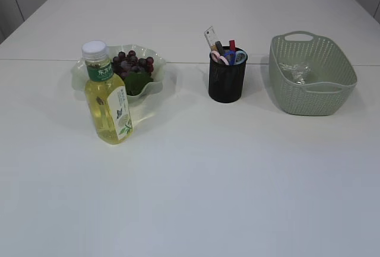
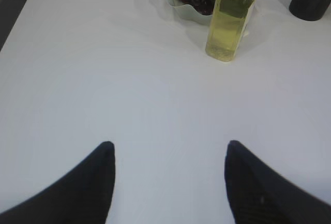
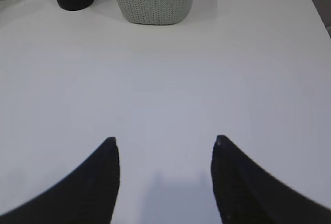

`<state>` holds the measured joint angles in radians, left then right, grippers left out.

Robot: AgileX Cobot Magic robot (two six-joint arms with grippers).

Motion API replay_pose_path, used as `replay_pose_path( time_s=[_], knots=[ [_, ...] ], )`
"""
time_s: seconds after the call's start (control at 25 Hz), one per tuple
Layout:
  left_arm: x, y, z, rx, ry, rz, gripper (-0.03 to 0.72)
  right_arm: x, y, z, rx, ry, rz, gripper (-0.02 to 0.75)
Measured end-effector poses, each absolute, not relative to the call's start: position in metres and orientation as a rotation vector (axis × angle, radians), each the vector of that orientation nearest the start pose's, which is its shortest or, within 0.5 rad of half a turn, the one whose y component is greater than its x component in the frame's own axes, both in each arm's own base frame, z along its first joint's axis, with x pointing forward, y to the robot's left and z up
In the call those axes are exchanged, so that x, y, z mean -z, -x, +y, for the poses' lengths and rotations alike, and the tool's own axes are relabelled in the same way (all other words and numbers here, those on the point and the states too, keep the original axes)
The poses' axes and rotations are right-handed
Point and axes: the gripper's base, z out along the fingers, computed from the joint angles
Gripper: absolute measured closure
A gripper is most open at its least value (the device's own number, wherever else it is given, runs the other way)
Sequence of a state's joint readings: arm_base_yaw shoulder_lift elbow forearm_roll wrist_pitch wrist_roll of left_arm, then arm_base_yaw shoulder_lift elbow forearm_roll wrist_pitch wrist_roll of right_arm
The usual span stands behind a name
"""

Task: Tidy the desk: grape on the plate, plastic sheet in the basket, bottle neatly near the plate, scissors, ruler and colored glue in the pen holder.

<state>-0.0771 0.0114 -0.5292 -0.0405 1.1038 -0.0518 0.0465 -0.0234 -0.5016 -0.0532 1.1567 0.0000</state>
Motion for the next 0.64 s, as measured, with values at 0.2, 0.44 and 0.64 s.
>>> replay_pose_path(
  time_s=[0.2, 0.44, 0.64],
  knots=[
    [-0.2820, 0.0086, -0.0025, 0.109, -0.058, 2.070, 0.204, -0.2700, 0.0127, -0.0050, 0.037, 0.043, 2.114, 0.289],
    [-0.2820, 0.0086, -0.0025, 0.106, -0.062, 2.070, 0.204, -0.2700, 0.0127, -0.0050, 0.037, 0.043, 2.114, 0.289],
    [-0.2820, 0.0086, -0.0025, 0.107, -0.062, 2.070, 0.206, -0.2700, 0.0127, -0.0050, 0.037, 0.043, 2.114, 0.289]
  ],
)
